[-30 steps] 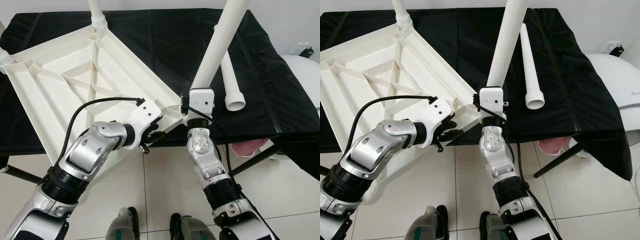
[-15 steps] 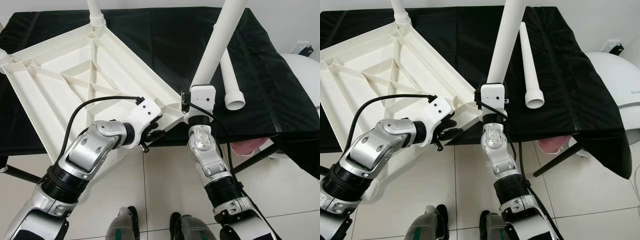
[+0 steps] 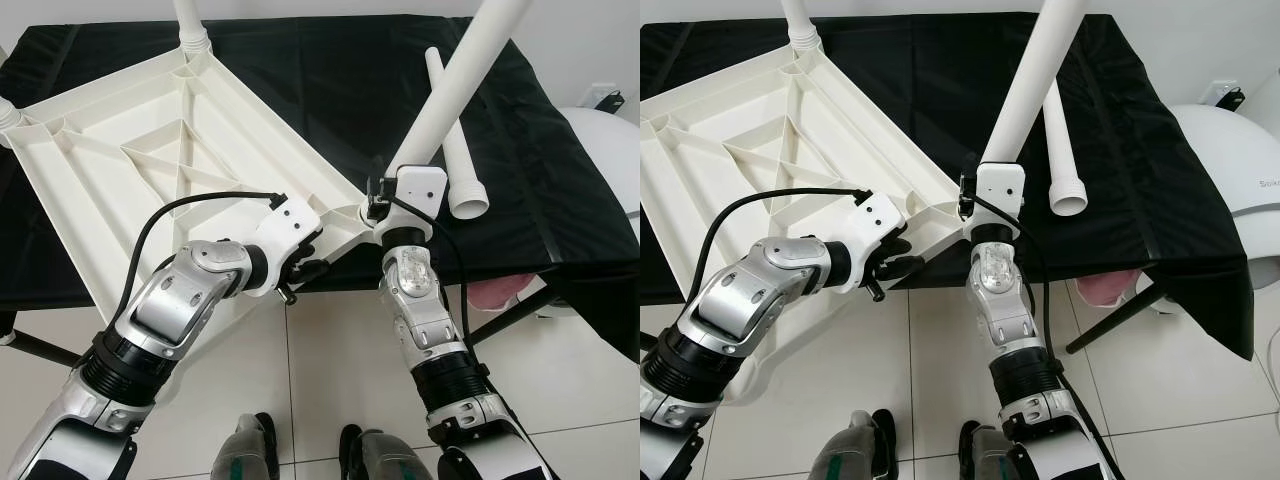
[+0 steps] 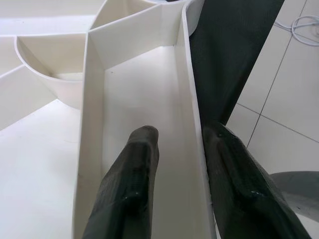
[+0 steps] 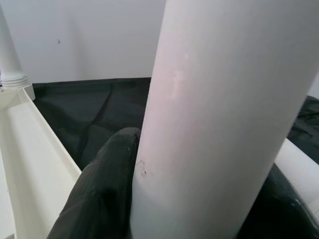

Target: Building children table

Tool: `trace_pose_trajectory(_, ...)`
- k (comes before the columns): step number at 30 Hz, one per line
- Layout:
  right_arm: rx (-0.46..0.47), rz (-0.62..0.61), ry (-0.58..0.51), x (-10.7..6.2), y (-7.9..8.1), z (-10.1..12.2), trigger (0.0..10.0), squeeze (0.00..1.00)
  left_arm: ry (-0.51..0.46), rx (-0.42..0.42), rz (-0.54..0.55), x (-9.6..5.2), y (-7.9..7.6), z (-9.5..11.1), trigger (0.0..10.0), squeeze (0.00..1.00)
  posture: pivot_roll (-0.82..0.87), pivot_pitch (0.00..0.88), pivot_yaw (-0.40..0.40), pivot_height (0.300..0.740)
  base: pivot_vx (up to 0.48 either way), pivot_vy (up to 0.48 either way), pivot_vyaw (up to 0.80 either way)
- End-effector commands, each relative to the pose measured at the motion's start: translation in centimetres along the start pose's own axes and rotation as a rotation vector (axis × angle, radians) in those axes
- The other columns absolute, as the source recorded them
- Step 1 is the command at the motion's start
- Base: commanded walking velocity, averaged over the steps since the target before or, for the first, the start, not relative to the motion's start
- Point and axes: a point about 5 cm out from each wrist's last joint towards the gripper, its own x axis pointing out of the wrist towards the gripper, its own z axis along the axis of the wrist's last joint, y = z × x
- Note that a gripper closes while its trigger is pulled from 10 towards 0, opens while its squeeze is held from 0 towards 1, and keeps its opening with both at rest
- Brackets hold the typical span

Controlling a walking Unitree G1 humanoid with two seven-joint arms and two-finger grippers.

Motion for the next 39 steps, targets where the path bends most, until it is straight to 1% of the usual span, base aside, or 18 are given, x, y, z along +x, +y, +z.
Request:
trace_pose_trajectory(1,0.009,-0.063,-0.018,0.4,-1.3,0.5,10.0,0.0,0.048,-0.01,0.082,-0.6,1.1,-0.9,10.0,0.0,-0.04,0.2,-0.015,0.74,0.0,0.0,0.0)
trace_pose_trajectory(4,0.036,-0.061,-0.019,0.6,-1.3,0.9,10.0,0.0,0.046,-0.009,0.081,-0.6,1.1,-0.8,10.0,0.0,-0.04,0.198,-0.014,0.74,0.0,0.0,0.0)
trace_pose_trajectory(12,0.029,0.01,-0.083,0.9,-0.4,2.5,10.0,0.0,0.048,-0.01,0.081,-0.7,1.2,-0.8,10.0,0.0,-0.04,0.202,-0.013,0.74,0.0,0.0,0.0)
trace_pose_trajectory(15,0.053,0.029,-0.094,1.1,-0.2,3.0,10.0,0.0,0.049,-0.011,0.082,-0.7,1.2,-0.8,10.0,0.0,-0.04,0.202,-0.013,0.74,0.0,0.0,0.0)
trace_pose_trajectory(17,0.058,0.033,-0.097,1.1,-0.1,3.1,10.0,0.0,0.049,-0.011,0.083,-0.7,1.2,-0.8,10.0,0.0,-0.04,0.202,-0.013,0.74,0.0,0.0,0.0)
trace_pose_trajectory(18,0.088,0.017,-0.075,1.2,-0.3,3.0,10.0,0.0,0.049,-0.011,0.083,-0.7,1.2,-0.9,10.0,0.0,-0.04,0.202,-0.013,0.74,0.0,0.0,0.0)
trace_pose_trajectory(21,0.091,0.012,-0.079,1.4,-0.5,3.2,10.0,0.0,0.049,-0.011,0.083,-0.7,1.2,-0.9,10.0,0.0,-0.04,0.206,-0.013,0.74,0.0,0.0,0.0)
trace_pose_trajectory(35,0.04,0.126,-0.077,1.2,0.2,3.1,10.0,0.0,0.042,-0.001,0.063,-0.8,0.9,-0.8,10.0,0.0,-0.04,0.209,-0.01,0.74,0.0,0.0,0.0)
trace_pose_trajectory(36,0.033,0.138,-0.073,1.2,0.2,3.1,10.0,0.0,0.034,-0.003,0.058,-0.9,0.9,-0.8,0.0,0.0,-0.04,0.209,-0.012,0.74,0.0,0.0,0.0)
trace_pose_trajectory(39,0.03,0.142,-0.072,1.3,0.2,3.1,10.0,0.0,0.035,-0.001,0.056,-0.9,0.8,-0.8,0.0,0.0,-0.04,0.209,-0.012,0.74,0.0,0.0,0.0)
